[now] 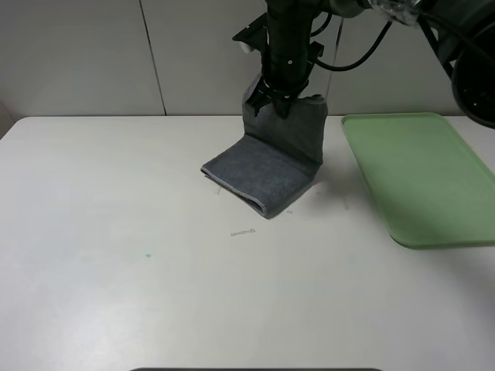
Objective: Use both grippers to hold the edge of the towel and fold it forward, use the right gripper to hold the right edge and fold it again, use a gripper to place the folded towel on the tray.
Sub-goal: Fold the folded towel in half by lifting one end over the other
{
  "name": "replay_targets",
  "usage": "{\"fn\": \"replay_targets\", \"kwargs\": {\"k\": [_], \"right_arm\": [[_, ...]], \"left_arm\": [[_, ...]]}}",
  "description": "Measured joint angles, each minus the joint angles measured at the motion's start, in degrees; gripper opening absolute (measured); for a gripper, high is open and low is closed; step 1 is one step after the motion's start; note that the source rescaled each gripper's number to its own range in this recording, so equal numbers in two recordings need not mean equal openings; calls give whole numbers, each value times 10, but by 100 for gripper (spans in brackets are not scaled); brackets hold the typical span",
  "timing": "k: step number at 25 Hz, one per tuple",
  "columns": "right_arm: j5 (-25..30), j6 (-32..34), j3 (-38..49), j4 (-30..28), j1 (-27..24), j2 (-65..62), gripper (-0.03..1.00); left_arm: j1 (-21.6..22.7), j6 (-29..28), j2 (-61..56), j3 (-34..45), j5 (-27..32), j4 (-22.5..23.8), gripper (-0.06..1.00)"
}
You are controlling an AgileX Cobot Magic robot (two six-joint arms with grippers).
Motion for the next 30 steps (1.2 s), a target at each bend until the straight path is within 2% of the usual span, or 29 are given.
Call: {"fn": "replay_targets", "kwargs": {"k": [16, 30], "right_arm": [[2, 11, 6, 6, 68, 12, 8], [2, 10, 6, 18, 71, 15, 8]], "left_arm": [[0, 0, 0, 0, 0, 0, 94], [0, 0, 0, 0, 0, 0, 94]]}}
